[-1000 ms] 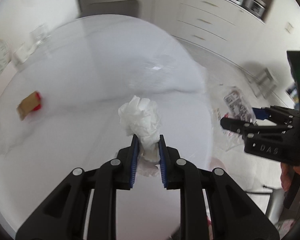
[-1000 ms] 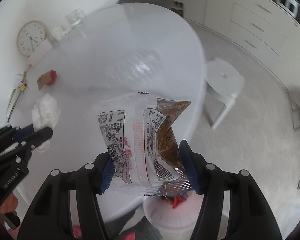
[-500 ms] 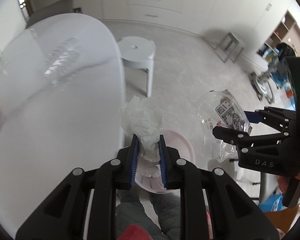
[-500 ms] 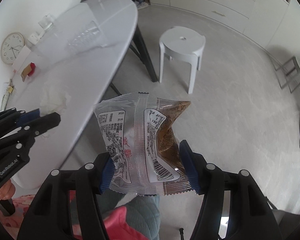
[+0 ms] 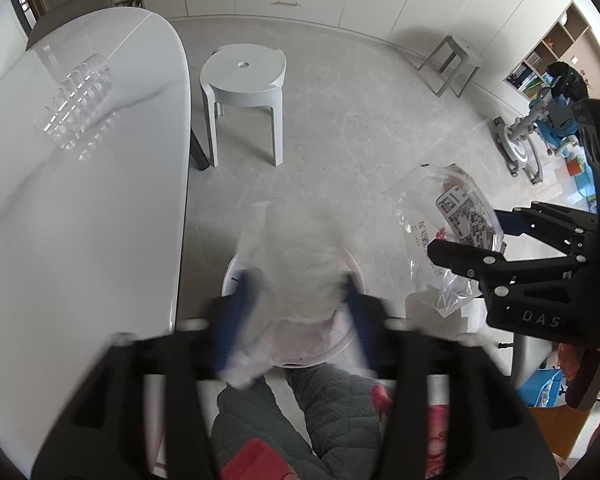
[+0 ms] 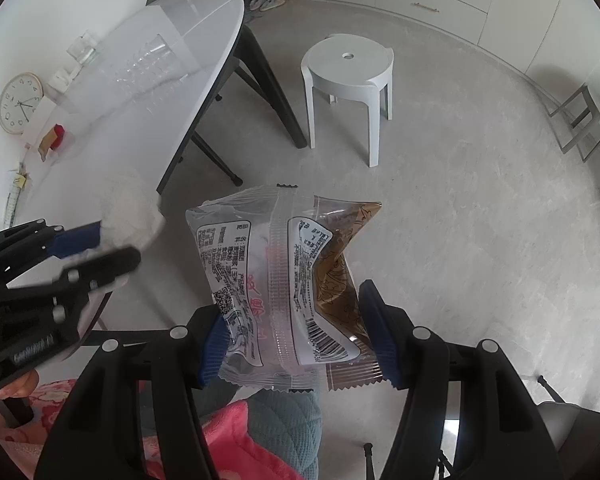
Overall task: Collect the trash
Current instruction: 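Open the right tool over the bin to drop the snack bag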
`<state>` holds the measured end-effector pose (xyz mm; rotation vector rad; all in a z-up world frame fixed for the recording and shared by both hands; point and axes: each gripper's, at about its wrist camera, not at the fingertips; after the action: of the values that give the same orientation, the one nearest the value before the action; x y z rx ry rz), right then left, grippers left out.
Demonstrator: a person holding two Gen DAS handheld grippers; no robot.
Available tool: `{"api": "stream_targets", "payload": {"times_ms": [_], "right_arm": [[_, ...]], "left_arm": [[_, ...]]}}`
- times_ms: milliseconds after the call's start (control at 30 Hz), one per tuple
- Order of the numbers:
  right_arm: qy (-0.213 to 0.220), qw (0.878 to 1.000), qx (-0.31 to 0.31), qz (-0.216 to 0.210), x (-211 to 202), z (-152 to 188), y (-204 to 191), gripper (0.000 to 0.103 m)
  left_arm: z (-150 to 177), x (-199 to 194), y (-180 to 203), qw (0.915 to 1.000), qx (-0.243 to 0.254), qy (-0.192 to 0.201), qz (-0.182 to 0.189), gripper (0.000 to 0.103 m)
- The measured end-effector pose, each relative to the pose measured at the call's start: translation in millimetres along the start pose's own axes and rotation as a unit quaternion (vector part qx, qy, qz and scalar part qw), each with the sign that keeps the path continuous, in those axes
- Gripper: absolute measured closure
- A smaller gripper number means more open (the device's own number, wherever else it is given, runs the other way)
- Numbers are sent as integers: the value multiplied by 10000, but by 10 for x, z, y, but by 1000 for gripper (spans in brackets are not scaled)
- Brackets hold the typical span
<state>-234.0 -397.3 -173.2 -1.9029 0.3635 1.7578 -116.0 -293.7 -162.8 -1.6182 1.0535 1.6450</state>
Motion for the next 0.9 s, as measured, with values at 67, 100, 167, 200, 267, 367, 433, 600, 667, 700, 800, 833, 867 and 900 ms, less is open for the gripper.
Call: {"api": "stream_targets", "payload": {"times_ms": [67, 100, 167, 200, 267, 367, 433, 600, 667, 700, 800, 833, 867, 900], "right_arm": [[-15, 10000, 26, -5, 15, 6, 30, 42], [-20, 10000, 38, -9, 18, 5, 44, 42], [-21, 10000, 71, -19, 25, 0, 51, 42], [-26, 10000, 90, -34, 29, 0, 61, 41], [-25, 9999, 116, -47, 34, -3, 73, 41], [-30, 9999, 133, -82, 47, -1, 49, 40], [-42, 9999, 106, -88, 59, 2, 30, 40], [-131, 9999, -2, -113, 122, 3, -52, 39], [-173, 9997, -60, -131, 165, 2, -106, 39], [-197, 9997, -89, -143, 186, 0, -134, 38], [-243, 9994, -177, -159, 237, -5, -214, 35], [-258, 9993, -204, -167, 250, -8, -238, 35], [-284, 9992, -233, -163, 266, -9, -267, 34], [-302, 9991, -251, -164, 277, -9, -290, 29]], "left_arm": [[16, -25, 24, 9999, 39, 65, -70, 20], [27, -39, 33, 9999, 69, 90, -74, 14], [36, -62, 43, 9997, 108, 135, -150, 8], [40, -70, 39, 9997, 117, 151, -157, 8], [58, -91, 27, 9997, 122, 160, -163, 8], [74, -114, -18, 9996, 73, 175, -199, 8], [85, -131, -61, 9996, 20, 205, -209, 8], [111, -210, -166, 9991, -169, 315, -218, 8], [125, -238, -235, 9988, -262, 360, -214, 8], [127, -247, -254, 9987, -293, 368, -208, 8], [147, -272, -334, 9982, -413, 395, -196, 8], [159, -283, -358, 9980, -448, 412, -189, 8], [171, -296, -371, 9978, -479, 425, -186, 8], [181, -294, -385, 9977, -494, 430, -185, 8]]}}
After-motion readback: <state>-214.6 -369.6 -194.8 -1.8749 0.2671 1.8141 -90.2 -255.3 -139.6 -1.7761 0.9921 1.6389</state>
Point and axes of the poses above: each gripper's, at about its wrist camera, not at the fingertips, and x roughly the way its jaws point, y to its right, z to its underside, and after that the axes turned 13 degrees about -y, right-handed
